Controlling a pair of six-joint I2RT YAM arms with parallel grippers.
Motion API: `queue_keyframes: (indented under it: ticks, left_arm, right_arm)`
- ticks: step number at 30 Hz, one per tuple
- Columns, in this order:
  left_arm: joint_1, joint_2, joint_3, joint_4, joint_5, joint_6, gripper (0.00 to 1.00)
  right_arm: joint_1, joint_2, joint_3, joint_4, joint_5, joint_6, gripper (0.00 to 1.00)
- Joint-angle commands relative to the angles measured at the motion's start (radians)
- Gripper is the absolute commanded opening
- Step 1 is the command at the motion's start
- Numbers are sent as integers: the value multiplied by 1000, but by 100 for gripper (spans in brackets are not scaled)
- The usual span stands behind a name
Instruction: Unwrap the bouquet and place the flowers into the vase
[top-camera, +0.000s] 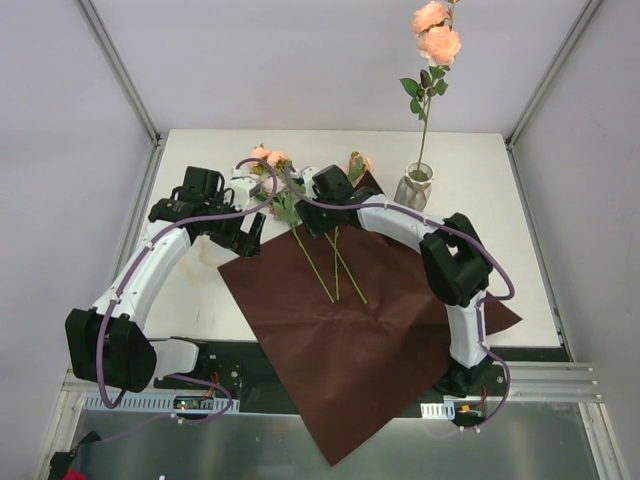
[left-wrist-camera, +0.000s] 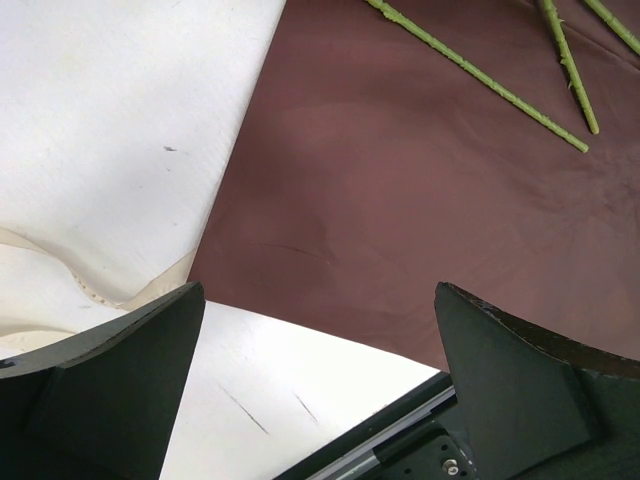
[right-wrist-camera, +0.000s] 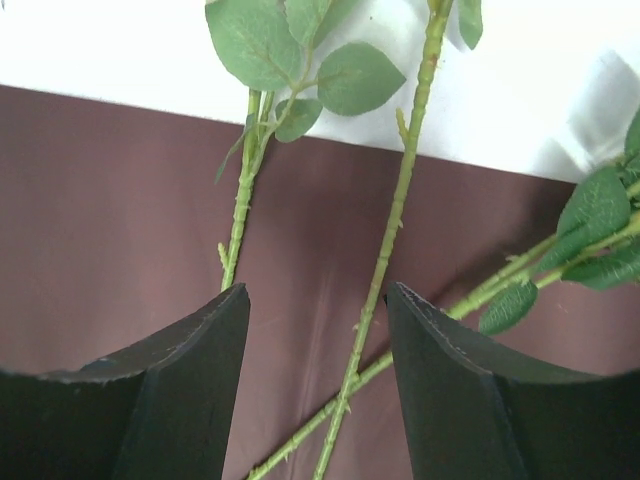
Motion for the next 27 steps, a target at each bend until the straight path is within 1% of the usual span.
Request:
queue_keyframes:
  ticks: [1, 5, 9, 13, 16, 19, 20, 22, 23, 25, 26, 27]
  left_arm:
    - [15, -38, -15, -10, 13, 15, 99]
    - [15, -38, -23, -8, 21, 14, 99]
    - [15, -44, -32, -7, 24, 18, 99]
    - [15, -40, -38, -2, 27, 20, 99]
    - [15, -36, -37, 1, 29, 20, 99]
    - [16, -38, -35, 0, 30, 23, 99]
    - [15, -36, -34, 1, 27, 25, 99]
    - [16, -39, -32, 0, 25, 23, 99]
    - [15, -41, -32, -2, 24, 25, 99]
    - [15, -47, -32, 0, 19, 25, 99]
    - [15, -50, -32, -2, 18, 25, 99]
    - [16, -58, -33, -2, 15, 25, 99]
  right_arm:
    - [-7, 44, 89, -23, -36, 19, 60]
    - [-10, 102, 117, -29, -3, 10, 59]
    - [-14, 119, 120, -20, 37, 5, 57]
    - [-25, 145, 134, -18, 37, 10, 56]
    - [-28, 179, 163, -41, 29, 18, 54]
    - [-31, 204, 172, -48, 20, 28, 49]
    - [-31, 210, 181, -49, 15, 33, 43]
    - [-30, 227, 196, -57, 17, 37, 36]
    - [-31, 230, 209, -57, 17, 39, 28]
    - [-30, 231, 220, -57, 21, 45, 19]
    - [-30, 228, 224, -58, 26, 48, 8]
    - [-30, 221, 230, -58, 29, 51, 2]
